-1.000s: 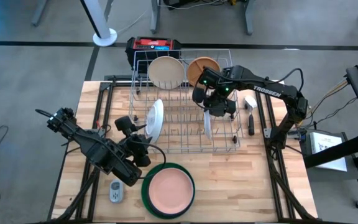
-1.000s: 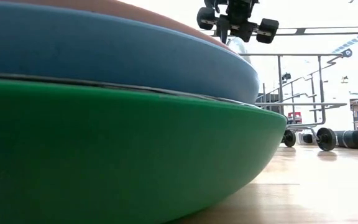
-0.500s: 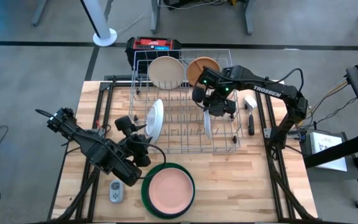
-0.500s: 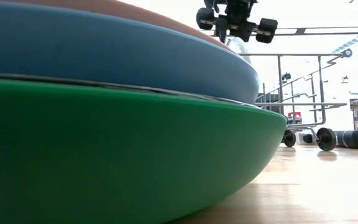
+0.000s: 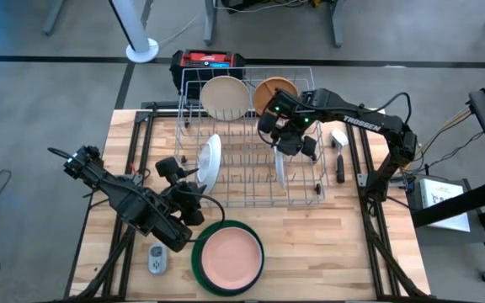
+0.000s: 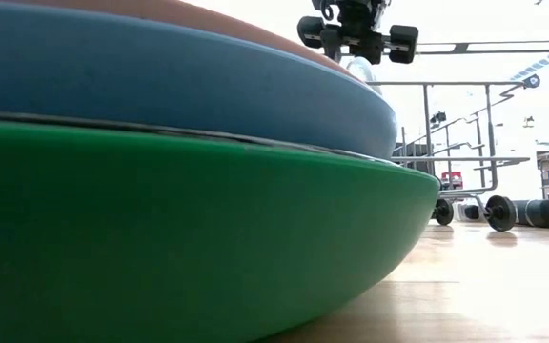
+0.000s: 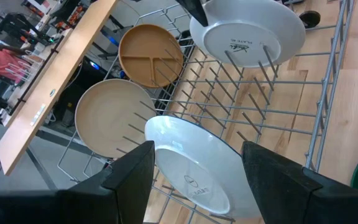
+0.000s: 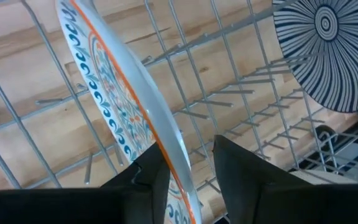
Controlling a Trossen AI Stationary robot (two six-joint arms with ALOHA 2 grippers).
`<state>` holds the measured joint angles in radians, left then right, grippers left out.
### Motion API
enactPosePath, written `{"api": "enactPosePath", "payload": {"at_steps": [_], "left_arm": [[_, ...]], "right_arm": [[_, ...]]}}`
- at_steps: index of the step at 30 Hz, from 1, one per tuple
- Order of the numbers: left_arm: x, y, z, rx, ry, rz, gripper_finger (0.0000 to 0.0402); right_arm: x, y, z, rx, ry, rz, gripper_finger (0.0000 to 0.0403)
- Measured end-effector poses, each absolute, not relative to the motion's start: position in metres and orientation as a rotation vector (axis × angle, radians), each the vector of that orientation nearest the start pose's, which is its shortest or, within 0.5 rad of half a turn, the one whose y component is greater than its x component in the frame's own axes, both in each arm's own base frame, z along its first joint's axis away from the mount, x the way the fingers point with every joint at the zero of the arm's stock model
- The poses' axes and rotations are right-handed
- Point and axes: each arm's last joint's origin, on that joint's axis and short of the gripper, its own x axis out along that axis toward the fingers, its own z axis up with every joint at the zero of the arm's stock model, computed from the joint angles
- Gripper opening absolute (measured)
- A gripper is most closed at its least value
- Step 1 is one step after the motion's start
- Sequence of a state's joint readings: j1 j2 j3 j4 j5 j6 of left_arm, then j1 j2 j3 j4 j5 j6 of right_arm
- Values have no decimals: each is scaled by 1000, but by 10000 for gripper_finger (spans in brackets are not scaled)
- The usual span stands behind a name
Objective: Sort dishes
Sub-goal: Put the white patterned plate into the dish rack
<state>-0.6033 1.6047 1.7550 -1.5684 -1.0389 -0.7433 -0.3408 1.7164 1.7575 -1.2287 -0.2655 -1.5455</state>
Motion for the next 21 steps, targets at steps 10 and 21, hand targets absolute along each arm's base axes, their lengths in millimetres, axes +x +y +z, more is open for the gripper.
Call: {"api": "enactPosePath", "payload": {"at_steps": [10, 21], "left_arm": [[241, -135, 381, 368, 742, 658, 231], [241, -135, 381, 368, 743, 658, 231]], "right_arm": [[320, -105, 346, -1010, 897, 770, 149], [319, -105, 346, -974, 918, 756, 136]]}}
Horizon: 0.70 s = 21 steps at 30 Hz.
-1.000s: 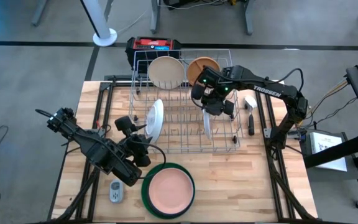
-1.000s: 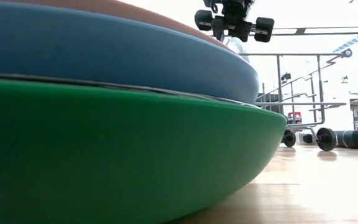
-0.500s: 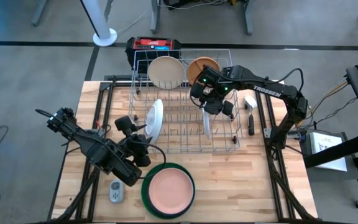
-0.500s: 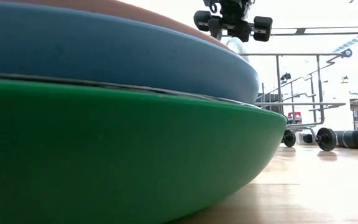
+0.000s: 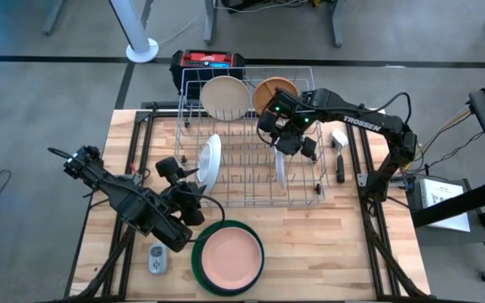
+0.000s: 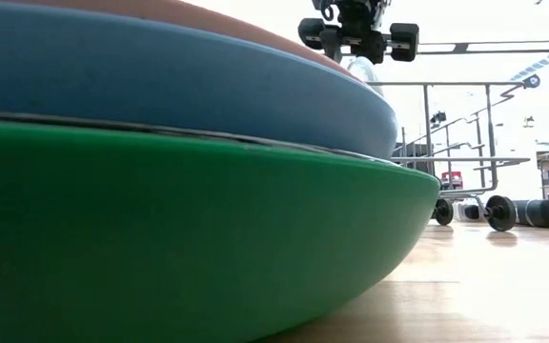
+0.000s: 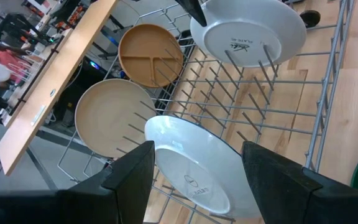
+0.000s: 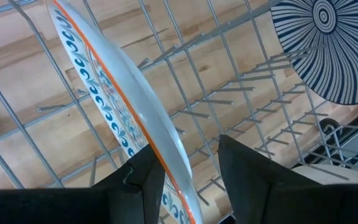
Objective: Sort dishes
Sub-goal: Put the white patterned plate into the dish rack
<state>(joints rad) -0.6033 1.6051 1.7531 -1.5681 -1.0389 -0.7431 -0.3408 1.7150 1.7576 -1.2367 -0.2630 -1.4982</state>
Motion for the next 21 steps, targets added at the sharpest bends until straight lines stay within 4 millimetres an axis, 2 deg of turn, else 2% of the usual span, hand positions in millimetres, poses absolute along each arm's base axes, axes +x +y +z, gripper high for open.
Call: {"api": "enactPosePath", "payload": {"at_steps": [14, 21], "left_arm": [[241, -135, 381, 369, 744, 658, 231], [241, -136, 381, 367, 742, 658, 231]], "right_arm": [[313, -103, 347, -892, 967, 746, 112], [305, -100, 356, -908, 950, 729, 121]]}}
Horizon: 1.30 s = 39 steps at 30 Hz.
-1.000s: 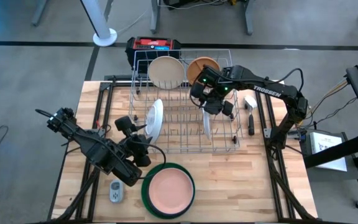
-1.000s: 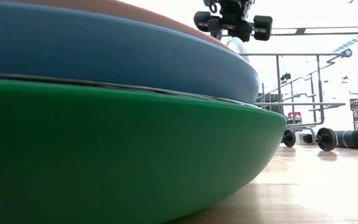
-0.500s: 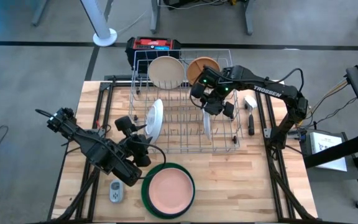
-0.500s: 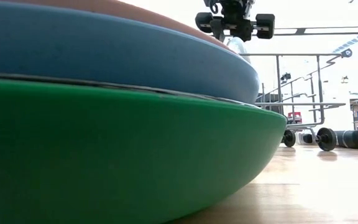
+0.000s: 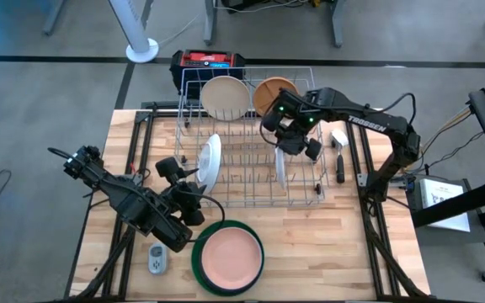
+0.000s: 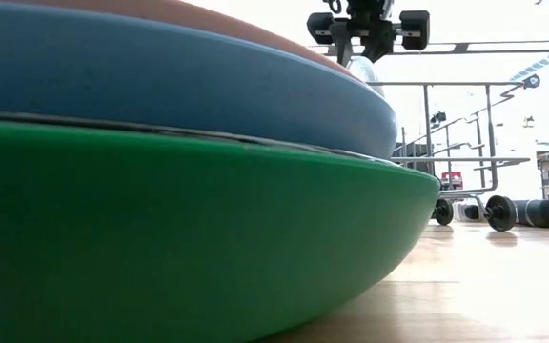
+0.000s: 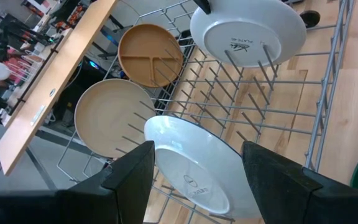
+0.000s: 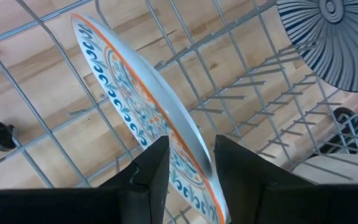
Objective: Sort dishes
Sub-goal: Put the white patterned plate into the dish rack, then put the pink plate into the dish rack
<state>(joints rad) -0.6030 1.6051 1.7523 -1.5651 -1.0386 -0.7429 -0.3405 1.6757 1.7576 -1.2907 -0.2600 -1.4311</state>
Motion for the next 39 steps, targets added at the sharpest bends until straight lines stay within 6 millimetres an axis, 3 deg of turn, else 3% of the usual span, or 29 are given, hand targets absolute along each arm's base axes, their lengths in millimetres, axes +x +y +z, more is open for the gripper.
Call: {"api": "enactPosePath", "payload": {"at_steps": [12, 23, 27, 34, 39], "left_arm": [[241, -136, 381, 365, 741, 657, 231], [242, -136, 381, 351, 744, 650, 231], [241, -137, 380, 333, 765, 632, 231], [244, -141, 378, 235, 827, 555, 231], [250, -148, 376, 133, 855, 475, 231]], "right_arm": [[292, -96, 370, -895, 952, 667, 111], [261, -88, 400, -940, 957, 515, 107], [244, -79, 417, -804, 918, 387, 107], [223, -64, 450, -315, 726, 57, 86], [216, -52, 452, -167, 702, 80, 71]]}}
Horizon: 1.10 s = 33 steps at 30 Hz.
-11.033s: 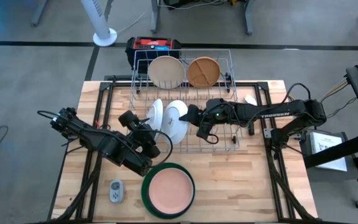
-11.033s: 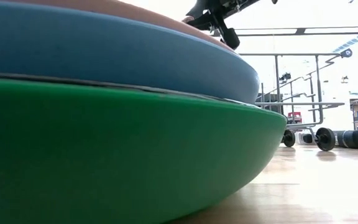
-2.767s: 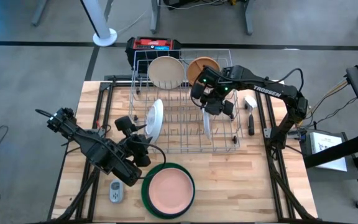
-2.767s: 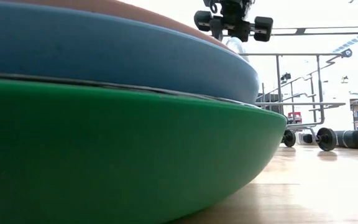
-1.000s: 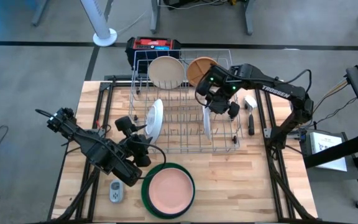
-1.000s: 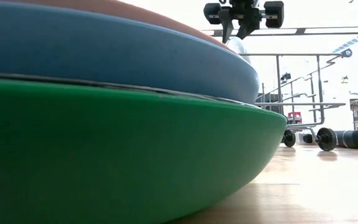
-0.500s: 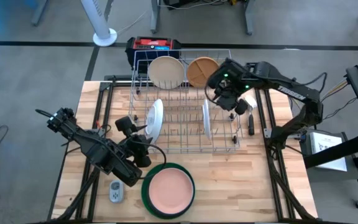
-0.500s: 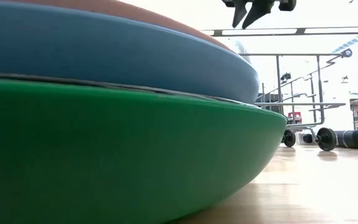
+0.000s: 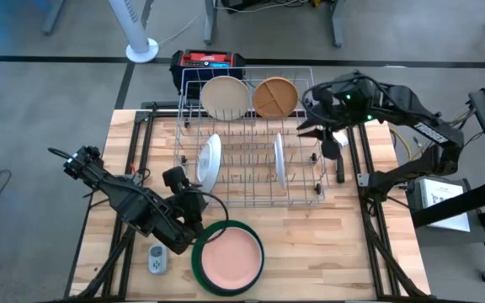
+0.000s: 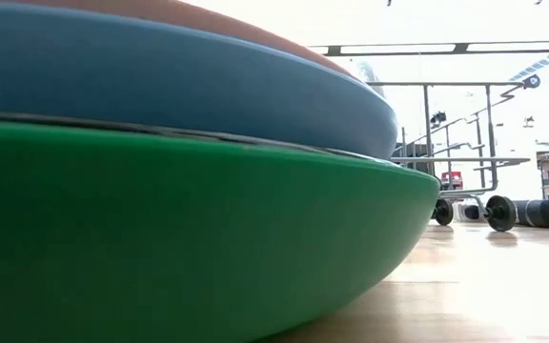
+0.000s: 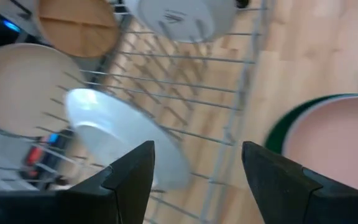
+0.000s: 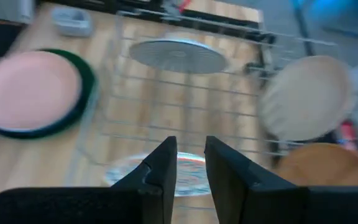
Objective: Sort dishes
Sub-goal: Put the pink plate into the dish rack
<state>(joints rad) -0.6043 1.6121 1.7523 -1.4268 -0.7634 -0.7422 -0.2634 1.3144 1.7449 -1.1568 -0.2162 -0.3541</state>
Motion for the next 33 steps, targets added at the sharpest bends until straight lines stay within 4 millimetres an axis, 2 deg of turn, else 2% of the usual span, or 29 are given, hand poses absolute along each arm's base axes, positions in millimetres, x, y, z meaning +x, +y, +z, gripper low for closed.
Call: {"api": "enactPosePath", "payload": {"at_steps": [4, 13, 17, 25, 33], "left_arm": [[258, -161, 367, 95, 882, 416, 231], [266, -195, 344, 16, 985, 285, 231], [263, -213, 333, 1, 997, 277, 231], [260, -253, 304, -31, 999, 271, 231], [264, -276, 269, -45, 1042, 329, 231]], "right_arm": [[220, -33, 439, -82, 782, 140, 59], [236, 30, 399, -35, 833, 322, 42], [239, 54, 379, -6, 875, 299, 39], [232, 95, 336, 57, 979, 268, 42], [234, 125, 298, 190, 899, 302, 44]]}}
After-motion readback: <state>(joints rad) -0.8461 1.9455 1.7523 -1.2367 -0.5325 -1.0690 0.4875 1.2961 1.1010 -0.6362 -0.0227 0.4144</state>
